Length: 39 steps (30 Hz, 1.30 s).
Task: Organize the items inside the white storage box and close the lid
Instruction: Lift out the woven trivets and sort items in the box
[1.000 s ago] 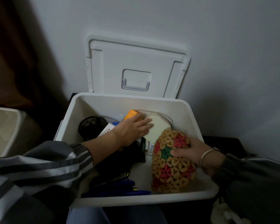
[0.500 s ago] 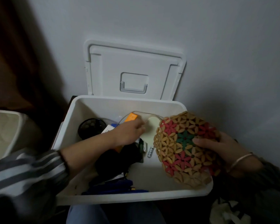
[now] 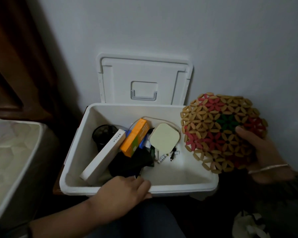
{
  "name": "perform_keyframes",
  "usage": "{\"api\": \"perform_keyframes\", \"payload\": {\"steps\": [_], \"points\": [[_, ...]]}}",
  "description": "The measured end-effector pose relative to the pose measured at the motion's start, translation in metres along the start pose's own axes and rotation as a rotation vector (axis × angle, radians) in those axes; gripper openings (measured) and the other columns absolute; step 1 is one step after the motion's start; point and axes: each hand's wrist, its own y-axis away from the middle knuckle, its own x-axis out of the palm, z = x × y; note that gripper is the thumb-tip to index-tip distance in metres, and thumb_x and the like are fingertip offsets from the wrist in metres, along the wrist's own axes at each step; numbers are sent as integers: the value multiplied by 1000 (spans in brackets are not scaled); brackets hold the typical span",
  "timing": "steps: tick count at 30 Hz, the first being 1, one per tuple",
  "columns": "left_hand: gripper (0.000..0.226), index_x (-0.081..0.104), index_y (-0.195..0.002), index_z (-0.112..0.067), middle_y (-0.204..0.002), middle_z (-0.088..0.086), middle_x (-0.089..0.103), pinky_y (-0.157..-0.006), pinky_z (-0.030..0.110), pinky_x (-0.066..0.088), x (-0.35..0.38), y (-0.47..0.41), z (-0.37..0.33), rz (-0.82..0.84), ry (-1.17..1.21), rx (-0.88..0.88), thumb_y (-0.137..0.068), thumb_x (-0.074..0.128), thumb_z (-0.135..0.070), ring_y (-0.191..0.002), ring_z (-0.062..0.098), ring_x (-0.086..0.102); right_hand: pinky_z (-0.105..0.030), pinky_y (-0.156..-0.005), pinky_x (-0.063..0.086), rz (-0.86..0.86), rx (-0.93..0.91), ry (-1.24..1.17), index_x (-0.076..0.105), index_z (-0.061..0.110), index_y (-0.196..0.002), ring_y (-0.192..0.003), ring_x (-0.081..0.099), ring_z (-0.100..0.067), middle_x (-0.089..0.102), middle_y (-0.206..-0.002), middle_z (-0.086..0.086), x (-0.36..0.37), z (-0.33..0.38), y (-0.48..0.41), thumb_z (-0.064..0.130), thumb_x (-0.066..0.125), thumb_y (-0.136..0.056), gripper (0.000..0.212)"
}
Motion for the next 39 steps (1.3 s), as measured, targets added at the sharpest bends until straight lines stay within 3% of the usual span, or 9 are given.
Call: {"api": "perform_keyframes", "payload": {"steps": [4,12,19,24,26,29,32,36,39], "points": [[41,66,-81,-21,-66,-5,57,-38,27,37,8,0,4,-118,-96,27,-102,34,-34,-47,12,51,-52,-83,53,-7,-4,-65,59,19,-124,-104,65,-32,68,-116,-7,4,2,5,30,67,-68,57],[39,70,-89,-13,-71,1,61,-39,30,45,14,-18,45,-127,-190,42,-99,38,-32,-51,17,56,-47,-70,58,38,26,-88,52,18,-131,-104,64,-32,66,-119,-9,9,0,9,30,61,-72,60],[40,69,-96,-9,-72,4,61,-41,30,45,18,-37,74,-151,-169,45,-98,37,-32,-51,20,56,-64,-80,49,136,51,-56,48,24,-134,-113,59,-39,60,-129,-12,8,-13,4,31,58,-74,61],[45,66,-104,-15,-86,2,66,-62,30,50,15,-52,89,-127,-84,-24,-98,31,-45,-73,21,64,-48,-73,58,239,-24,-148,58,17,-124,-102,67,-29,69,-116,-9,18,-36,1,20,59,-79,46],[54,59,-119,-24,-109,-5,64,-82,32,46,15,-58,85,-193,135,-200,-95,25,-59,-100,14,60,-40,-70,58,273,-38,-165,64,17,-116,-99,69,-28,71,-112,-9,25,-48,2,15,60,-78,38],[61,47,-124,-42,-127,-15,54,-98,26,41,-1,-58,55,-560,1152,-650,-76,42,-80,-120,4,50,-35,-70,58,321,-73,-114,70,22,-106,-98,69,-26,72,-109,-8,39,-64,4,12,66,-76,32],[106,31,-141,-34,-132,-8,55,-94,32,49,-4,-42,33,-566,1704,-688,-54,71,-77,-121,13,56,-29,-74,57,415,-109,-11,71,25,-104,-99,69,-22,72,-107,-5,56,-78,6,12,72,-71,35],[109,37,-137,-33,-125,-3,63,-85,29,56,-10,-13,27,-400,1717,-685,-44,91,-49,-113,14,63,-25,-81,54,572,-153,152,64,24,-109,-104,66,-16,72,-107,3,75,-92,6,12,69,-73,39],[87,49,-127,-22,-117,-1,68,-88,31,56,-10,-1,29,-467,1530,-744,-52,93,-24,-110,16,65,-14,-86,49,647,-251,342,57,24,-114,-105,63,-2,70,-109,17,85,-96,1,12,71,-75,42]]}}
